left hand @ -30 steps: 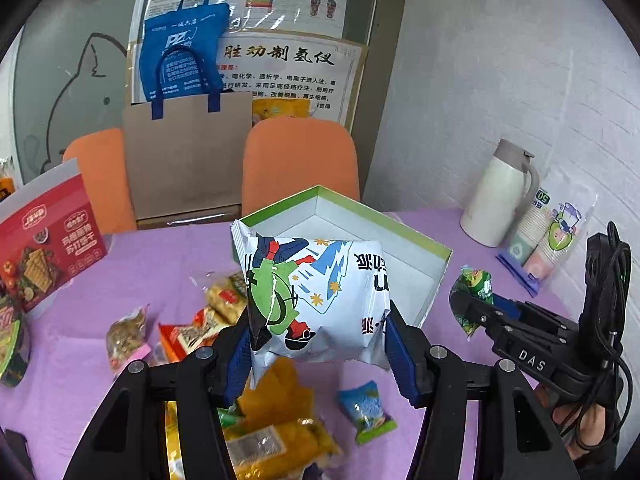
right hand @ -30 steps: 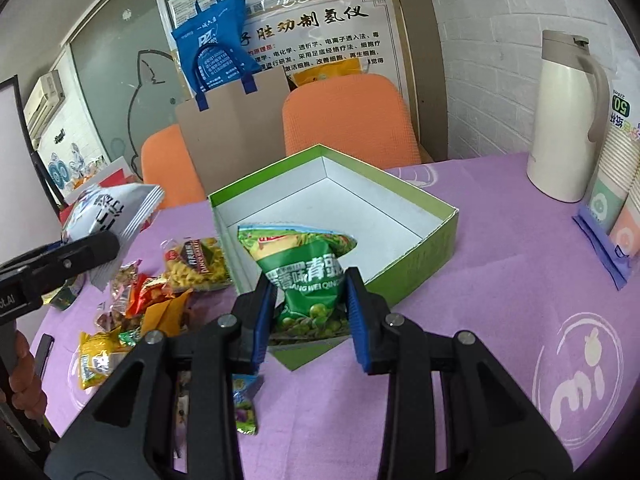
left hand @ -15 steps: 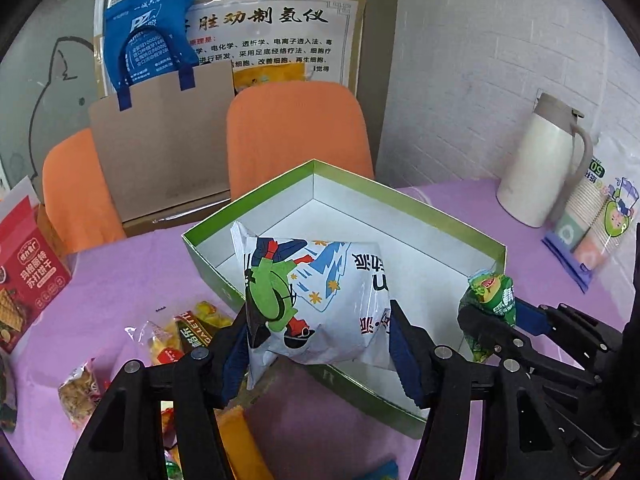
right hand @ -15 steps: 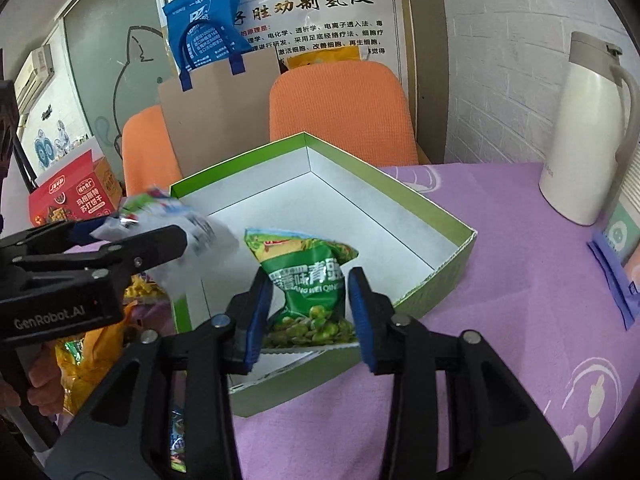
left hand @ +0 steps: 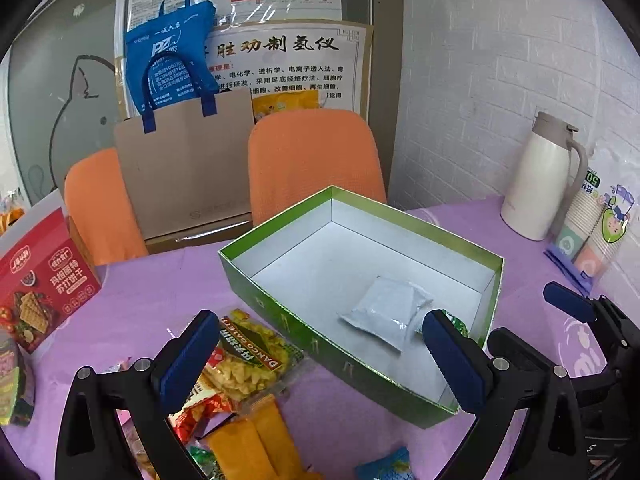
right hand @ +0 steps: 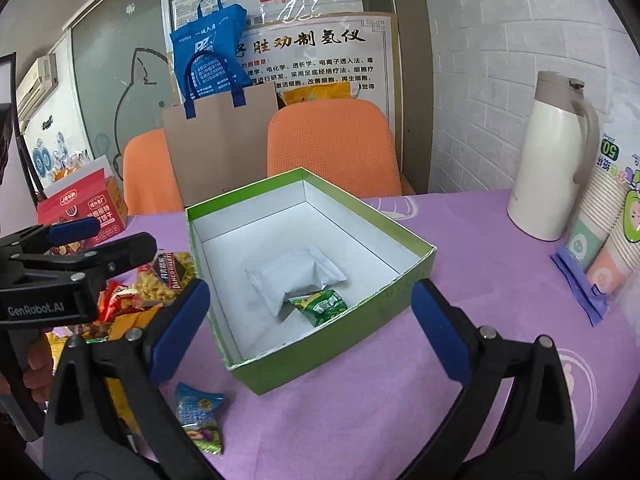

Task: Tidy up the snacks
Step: 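Withdraw both tools from the box back to the snack pile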

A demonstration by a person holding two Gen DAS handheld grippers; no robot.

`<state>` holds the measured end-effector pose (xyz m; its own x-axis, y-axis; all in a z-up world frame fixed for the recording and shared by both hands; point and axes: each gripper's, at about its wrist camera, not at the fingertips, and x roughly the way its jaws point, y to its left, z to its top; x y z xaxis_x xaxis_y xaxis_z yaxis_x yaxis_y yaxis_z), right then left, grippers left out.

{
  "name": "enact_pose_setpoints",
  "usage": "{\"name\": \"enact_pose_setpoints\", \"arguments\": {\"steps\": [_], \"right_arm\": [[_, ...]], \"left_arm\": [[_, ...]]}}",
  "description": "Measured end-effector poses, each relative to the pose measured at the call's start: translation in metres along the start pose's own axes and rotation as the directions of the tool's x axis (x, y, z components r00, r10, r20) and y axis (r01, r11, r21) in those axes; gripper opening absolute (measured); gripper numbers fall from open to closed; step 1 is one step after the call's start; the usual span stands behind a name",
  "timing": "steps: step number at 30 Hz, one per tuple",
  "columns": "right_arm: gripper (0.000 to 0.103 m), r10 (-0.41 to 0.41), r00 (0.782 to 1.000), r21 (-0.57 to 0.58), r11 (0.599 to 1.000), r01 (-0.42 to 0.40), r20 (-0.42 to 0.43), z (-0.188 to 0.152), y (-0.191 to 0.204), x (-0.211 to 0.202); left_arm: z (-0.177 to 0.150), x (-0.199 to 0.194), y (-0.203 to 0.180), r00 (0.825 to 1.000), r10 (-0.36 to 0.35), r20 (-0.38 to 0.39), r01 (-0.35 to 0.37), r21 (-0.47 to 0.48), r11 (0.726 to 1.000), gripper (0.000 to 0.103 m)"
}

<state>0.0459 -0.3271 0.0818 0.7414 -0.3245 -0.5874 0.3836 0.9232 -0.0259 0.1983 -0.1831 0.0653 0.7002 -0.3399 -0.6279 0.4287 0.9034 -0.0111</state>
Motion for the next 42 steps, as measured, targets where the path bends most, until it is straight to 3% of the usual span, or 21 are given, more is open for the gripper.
{"name": "enact_pose_setpoints", "arguments": {"steps": [3,8,12,16,21,25,29,35,39,42], "right_arm": [[0.102,0.015,1.000,0.003,1.000,-0.015,0.020,-0.001,0.013,-0.032],[0.102,0.053,0.998,0.013,0.998,-0.054,0.043,-0.010,0.033,-0.076],[0.102,0.099,0.993,0.000,0.995,-0.099,0.064,-0.024,0.046,-0.099],[0.102,0.155,0.987,-0.051,0.987,-0.153,0.048,-0.045,0.059,-0.105],[0.102,0.229,0.973,-0.126,0.964,-0.232,-0.039,-0.072,0.087,-0.085],[0.102,0.247,0.964,-0.204,0.943,-0.264,-0.102,-0.081,0.118,-0.058],[0.102,0.294,0.945,-0.284,0.902,-0.324,-0.146,-0.077,0.155,-0.029],[0.102,0.366,0.910,-0.287,0.866,-0.410,-0.195,-0.062,0.191,0.015],[0.089,0.319,0.898,-0.259,0.879,-0.400,-0.303,-0.068,0.195,0.045],[0.088,0.301,0.881,-0.208,0.896,-0.392,-0.364,-0.084,0.175,0.042]], "left_arm": [[-0.004,-0.028,0.007,1.000,0.018,0.022,-0.018,-0.018,1.000,0.103],[-0.019,-0.078,0.022,0.989,0.140,0.056,-0.141,0.008,0.990,0.103],[-0.048,-0.105,0.042,0.969,0.239,0.068,-0.241,0.032,0.970,0.103],[-0.087,-0.117,0.080,0.964,0.265,0.034,-0.264,-0.029,0.964,0.103],[-0.133,-0.118,0.109,0.961,0.275,-0.002,-0.274,-0.080,0.958,0.103],[-0.157,-0.118,0.121,0.971,0.233,-0.051,-0.237,-0.099,0.966,0.103],[-0.170,-0.124,0.136,0.975,0.210,-0.067,-0.217,-0.125,0.968,0.103],[-0.173,-0.128,0.147,0.977,0.198,-0.078,-0.207,-0.128,0.970,0.103],[-0.172,-0.122,0.151,0.979,0.186,-0.077,-0.196,-0.137,0.971,0.103],[-0.171,-0.120,0.155,0.982,0.173,-0.077,-0.182,-0.145,0.973,0.103]]}}
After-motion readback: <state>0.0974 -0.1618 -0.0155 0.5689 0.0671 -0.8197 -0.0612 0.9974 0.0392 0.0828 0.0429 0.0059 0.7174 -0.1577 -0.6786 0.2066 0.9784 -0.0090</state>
